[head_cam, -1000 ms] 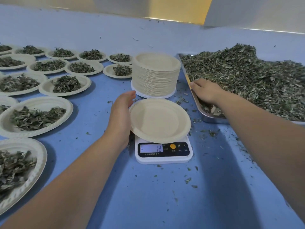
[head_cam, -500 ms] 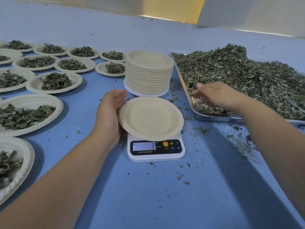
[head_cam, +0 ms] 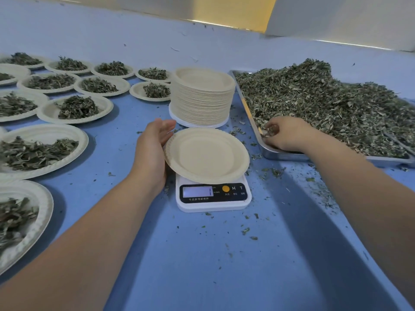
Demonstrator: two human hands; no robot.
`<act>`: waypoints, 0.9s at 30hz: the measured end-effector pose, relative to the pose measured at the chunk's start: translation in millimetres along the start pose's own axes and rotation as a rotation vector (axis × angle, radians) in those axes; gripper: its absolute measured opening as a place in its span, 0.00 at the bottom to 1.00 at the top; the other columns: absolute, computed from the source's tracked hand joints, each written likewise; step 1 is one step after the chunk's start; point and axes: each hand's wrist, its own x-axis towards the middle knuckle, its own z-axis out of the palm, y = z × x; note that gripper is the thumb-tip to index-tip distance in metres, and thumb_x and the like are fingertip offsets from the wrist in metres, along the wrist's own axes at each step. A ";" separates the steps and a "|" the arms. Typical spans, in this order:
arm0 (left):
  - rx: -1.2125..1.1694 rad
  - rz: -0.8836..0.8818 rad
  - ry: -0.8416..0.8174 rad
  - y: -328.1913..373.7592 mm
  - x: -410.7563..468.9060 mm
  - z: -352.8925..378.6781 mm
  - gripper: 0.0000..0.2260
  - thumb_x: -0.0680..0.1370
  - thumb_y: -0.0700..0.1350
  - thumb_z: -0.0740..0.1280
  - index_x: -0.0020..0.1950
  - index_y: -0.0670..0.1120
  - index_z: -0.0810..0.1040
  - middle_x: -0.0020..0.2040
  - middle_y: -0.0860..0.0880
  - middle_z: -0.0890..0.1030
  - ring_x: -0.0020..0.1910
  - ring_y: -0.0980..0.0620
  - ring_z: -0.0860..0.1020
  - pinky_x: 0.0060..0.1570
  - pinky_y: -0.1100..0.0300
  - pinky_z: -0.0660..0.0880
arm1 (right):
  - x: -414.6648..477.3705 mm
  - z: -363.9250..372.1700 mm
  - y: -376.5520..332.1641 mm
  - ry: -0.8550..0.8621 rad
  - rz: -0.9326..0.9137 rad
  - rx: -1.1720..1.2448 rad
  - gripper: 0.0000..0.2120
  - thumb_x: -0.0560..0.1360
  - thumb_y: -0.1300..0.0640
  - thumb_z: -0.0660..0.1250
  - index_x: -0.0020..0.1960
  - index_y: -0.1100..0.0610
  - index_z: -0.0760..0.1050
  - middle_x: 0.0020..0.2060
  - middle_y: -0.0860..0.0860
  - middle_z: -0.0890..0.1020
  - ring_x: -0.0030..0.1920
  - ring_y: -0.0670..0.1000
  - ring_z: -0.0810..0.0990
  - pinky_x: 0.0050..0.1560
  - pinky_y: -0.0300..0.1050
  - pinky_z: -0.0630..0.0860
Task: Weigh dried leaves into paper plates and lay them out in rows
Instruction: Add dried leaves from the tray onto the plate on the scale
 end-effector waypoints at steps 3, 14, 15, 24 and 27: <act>-0.036 -0.013 0.002 1.1 -1.1 -1.3 0.15 0.85 0.52 0.58 0.55 0.47 0.83 0.59 0.52 0.84 0.65 0.52 0.79 0.71 0.50 0.71 | -1.6 -1.5 -2.7 -0.047 -0.019 -0.011 0.13 0.81 0.48 0.67 0.64 0.49 0.80 0.60 0.51 0.81 0.51 0.53 0.77 0.53 0.45 0.73; -0.194 -0.091 -0.062 11.1 -0.3 -8.6 0.19 0.85 0.55 0.56 0.64 0.47 0.82 0.67 0.50 0.80 0.69 0.51 0.75 0.68 0.54 0.70 | -35.5 26.3 -20.0 0.229 -0.154 0.095 0.20 0.83 0.36 0.53 0.49 0.53 0.71 0.34 0.53 0.80 0.35 0.54 0.78 0.35 0.48 0.75; -0.185 -0.089 -0.061 10.8 -0.6 -8.2 0.19 0.85 0.55 0.56 0.64 0.47 0.82 0.66 0.50 0.81 0.68 0.52 0.75 0.67 0.54 0.71 | -35.8 27.4 -19.8 0.232 -0.155 0.104 0.20 0.83 0.37 0.54 0.50 0.53 0.71 0.34 0.53 0.80 0.34 0.54 0.79 0.36 0.48 0.76; -0.111 -0.062 -0.056 7.2 -2.3 -4.8 0.18 0.85 0.53 0.58 0.62 0.46 0.83 0.63 0.51 0.83 0.66 0.54 0.77 0.73 0.51 0.68 | -13.7 3.6 -8.7 0.439 -0.087 0.297 0.25 0.83 0.42 0.58 0.35 0.58 0.70 0.26 0.52 0.73 0.26 0.52 0.69 0.31 0.43 0.66; -0.074 -0.046 -0.056 6.0 -2.2 -3.2 0.17 0.85 0.53 0.58 0.60 0.46 0.83 0.62 0.52 0.83 0.66 0.54 0.76 0.74 0.50 0.68 | -11.4 11.5 -12.2 0.373 -0.065 0.233 0.24 0.82 0.39 0.59 0.35 0.53 0.71 0.26 0.50 0.75 0.27 0.51 0.72 0.30 0.43 0.65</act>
